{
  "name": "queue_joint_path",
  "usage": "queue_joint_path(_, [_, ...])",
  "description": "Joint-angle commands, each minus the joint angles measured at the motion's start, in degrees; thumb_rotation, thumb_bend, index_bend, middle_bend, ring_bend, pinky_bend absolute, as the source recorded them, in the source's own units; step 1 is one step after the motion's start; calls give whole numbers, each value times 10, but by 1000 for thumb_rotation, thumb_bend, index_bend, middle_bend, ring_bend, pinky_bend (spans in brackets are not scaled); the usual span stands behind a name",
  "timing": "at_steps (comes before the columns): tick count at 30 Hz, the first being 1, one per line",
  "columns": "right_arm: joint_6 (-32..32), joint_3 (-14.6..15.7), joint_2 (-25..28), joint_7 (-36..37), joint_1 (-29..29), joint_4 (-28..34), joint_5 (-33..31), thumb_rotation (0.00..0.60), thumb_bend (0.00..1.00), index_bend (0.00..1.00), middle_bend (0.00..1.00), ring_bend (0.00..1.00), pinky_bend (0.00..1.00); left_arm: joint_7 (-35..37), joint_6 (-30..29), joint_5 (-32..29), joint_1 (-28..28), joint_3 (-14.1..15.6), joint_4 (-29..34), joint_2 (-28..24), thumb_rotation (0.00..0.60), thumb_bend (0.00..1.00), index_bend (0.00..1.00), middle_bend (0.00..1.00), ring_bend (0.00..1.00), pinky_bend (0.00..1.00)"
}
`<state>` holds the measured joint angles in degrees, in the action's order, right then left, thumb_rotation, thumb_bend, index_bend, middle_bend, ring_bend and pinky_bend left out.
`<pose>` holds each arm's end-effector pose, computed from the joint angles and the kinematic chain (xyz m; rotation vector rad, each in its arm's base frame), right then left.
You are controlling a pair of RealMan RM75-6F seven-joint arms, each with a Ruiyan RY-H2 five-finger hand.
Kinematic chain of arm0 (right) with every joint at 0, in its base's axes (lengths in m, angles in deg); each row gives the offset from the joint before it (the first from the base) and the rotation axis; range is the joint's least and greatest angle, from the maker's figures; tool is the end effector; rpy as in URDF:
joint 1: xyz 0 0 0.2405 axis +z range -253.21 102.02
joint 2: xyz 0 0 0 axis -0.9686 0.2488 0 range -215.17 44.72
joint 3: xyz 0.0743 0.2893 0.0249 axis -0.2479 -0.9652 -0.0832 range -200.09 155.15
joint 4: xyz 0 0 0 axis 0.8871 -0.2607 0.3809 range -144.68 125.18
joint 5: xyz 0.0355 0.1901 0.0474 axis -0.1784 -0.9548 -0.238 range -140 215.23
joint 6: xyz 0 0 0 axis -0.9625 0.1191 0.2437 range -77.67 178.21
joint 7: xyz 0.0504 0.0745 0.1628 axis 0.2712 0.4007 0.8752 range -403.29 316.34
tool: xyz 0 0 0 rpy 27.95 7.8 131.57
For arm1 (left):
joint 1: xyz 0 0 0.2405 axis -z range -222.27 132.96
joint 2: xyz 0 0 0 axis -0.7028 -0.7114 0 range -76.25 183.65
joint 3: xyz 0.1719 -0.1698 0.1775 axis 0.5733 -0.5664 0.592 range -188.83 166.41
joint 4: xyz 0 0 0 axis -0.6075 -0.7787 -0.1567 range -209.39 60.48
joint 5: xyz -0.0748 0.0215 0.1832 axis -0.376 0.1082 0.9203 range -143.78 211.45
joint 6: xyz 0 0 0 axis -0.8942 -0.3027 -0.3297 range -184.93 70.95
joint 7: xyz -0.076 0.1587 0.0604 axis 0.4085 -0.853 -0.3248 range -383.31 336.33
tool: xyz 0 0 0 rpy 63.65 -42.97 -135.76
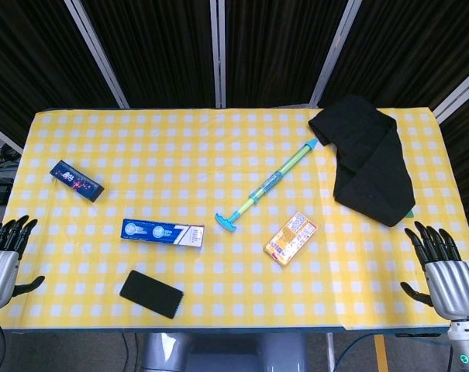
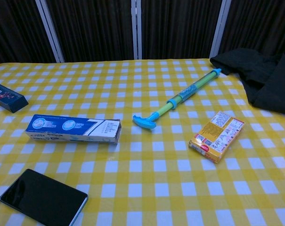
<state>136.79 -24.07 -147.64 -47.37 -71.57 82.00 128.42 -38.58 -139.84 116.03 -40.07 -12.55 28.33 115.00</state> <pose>-0.3383 -0.2157 0.1935 1.4785 -0.7904 0.8594 -0.3299 0.2151 0.1815 -1.4328 -0.8866 -0.7315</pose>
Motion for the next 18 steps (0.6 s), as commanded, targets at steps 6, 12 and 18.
queue_joint_path(6, [1, -3, -2, 2, -1, -1, -4, 600, 32, 0, 0, 0, 0, -3, -1, 2, 0, 1, -2, 3, 600, 66, 0, 0, 0, 0])
queue_joint_path(12, [-4, -3, -1, 4, 1, -2, -7, 600, 31, 0, 0, 0, 0, 0, -4, 7, 2, 0, -6, 9, 600, 66, 0, 0, 0, 0])
queue_joint_path(18, [-8, -1, -2, -1, 1, -1, -9, 600, 32, 0, 0, 0, 0, 5, -4, 12, 5, -2, -15, 18, 600, 67, 0, 0, 0, 0])
